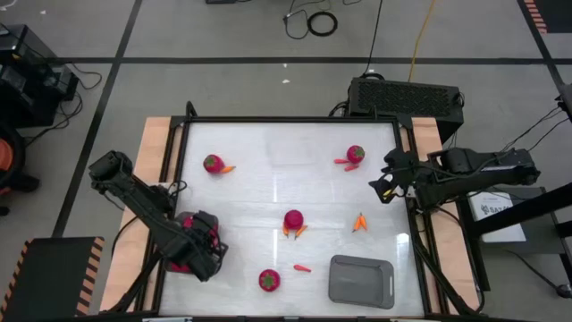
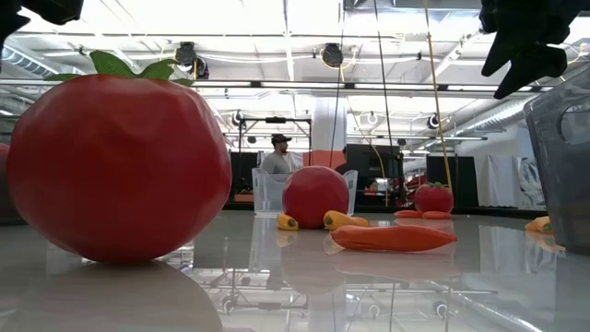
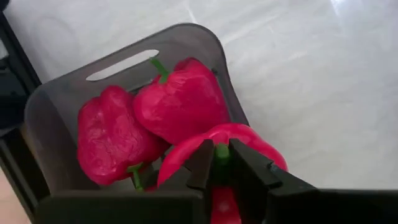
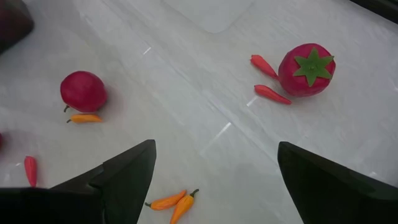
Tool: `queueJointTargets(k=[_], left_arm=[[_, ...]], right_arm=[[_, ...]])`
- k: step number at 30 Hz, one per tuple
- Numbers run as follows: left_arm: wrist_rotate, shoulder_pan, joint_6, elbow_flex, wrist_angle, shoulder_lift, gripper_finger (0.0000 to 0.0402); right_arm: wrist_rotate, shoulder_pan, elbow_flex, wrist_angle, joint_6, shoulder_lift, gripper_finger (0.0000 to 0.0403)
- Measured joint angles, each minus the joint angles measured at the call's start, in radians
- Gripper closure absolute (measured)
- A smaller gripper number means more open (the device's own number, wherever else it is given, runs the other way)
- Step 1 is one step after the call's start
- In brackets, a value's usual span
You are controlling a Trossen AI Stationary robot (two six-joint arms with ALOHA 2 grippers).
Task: Sort produce into baskets
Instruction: Put the bell pepper into the left black bin, then adjust the left black bin
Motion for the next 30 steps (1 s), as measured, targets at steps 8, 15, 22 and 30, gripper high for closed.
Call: queueJointTargets(k=[8,15,22,30], left_arm=[[0.002,0.008,0.008,0.000,-0.011,0.001,0.0252],[0.003,0.008,0.007,0.000,-0.011,-0.032,0.0204],[-0.063,0.008,-0.001,0.000,-0.020,-0.094,0.0194],[-0.181,0.033,0.002,0.000,-0.031,-0.168,0.0194]], right_arm=[[0.000,0.000,0.000,0.000,0.000,0.002,0.0074],[0.000,0.000,0.000,-0.001,0.000,0.002,0.0074],[-0.002,0.000,0.000,-0.001,-0.002,0.002,0.0074],[-0.005,0.000,0.000,-0.002,-0.001,0.002,0.0074]])
